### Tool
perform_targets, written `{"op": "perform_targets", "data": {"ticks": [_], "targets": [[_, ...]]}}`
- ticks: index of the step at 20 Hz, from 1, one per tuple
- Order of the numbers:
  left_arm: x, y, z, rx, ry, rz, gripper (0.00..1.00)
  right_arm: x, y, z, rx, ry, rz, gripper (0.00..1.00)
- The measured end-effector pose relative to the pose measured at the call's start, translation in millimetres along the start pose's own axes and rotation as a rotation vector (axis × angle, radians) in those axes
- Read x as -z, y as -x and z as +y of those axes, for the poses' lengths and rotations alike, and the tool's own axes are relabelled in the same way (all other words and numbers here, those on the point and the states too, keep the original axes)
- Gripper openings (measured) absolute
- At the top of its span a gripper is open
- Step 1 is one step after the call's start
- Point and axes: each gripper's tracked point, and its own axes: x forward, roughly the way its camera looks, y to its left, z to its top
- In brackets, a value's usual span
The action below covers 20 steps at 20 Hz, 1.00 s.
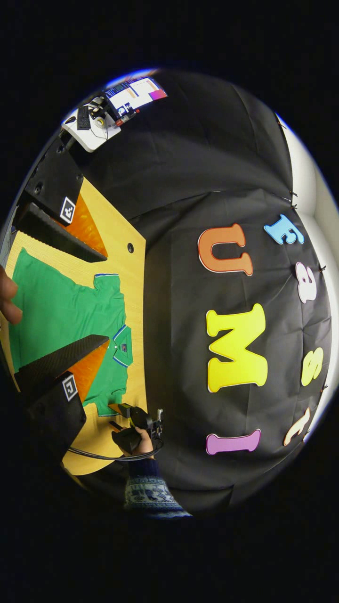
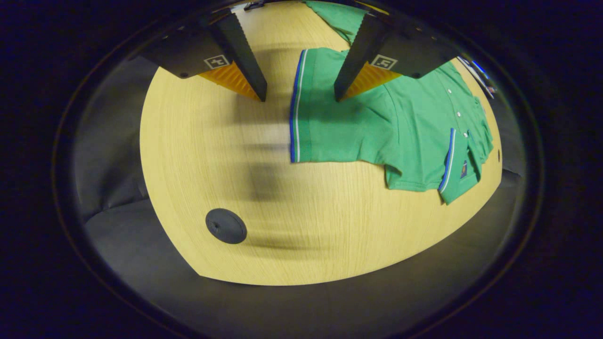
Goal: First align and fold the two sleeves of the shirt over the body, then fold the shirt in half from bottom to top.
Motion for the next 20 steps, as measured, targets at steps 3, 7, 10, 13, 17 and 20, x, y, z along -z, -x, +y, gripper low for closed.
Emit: {"op": "perform_targets", "data": {"ticks": [3,7,10,13,17,20], "targets": [[0.7,-4.7,1.7,0.004,-0.011,0.007,0.99,2.6,-1.3,3.5,-0.002,-0.023,0.026,0.77],[4.2,-6.7,6.2,0.002,-0.011,0.018,1.0,5.1,0.6,5.1,-0.031,-0.009,0.036,0.37],[7.4,-14.1,13.6,0.007,-0.001,0.036,0.99,7.5,0.0,7.3,-0.052,0.003,0.04,0.2],[9.2,-17.2,18.6,0.01,-0.004,0.036,1.0,5.9,5.8,11.2,-0.082,-0.004,0.015,0.01],[2.3,-21.9,23.3,0.028,-0.023,0.006,1.0,7.9,23.0,10.9,-0.07,-0.004,-0.011,0.0],[-3.6,-27.1,23.4,0.059,-0.02,-0.022,1.0,3.4,49.0,19.9,-0.073,0.015,-0.066,0.0]]}}
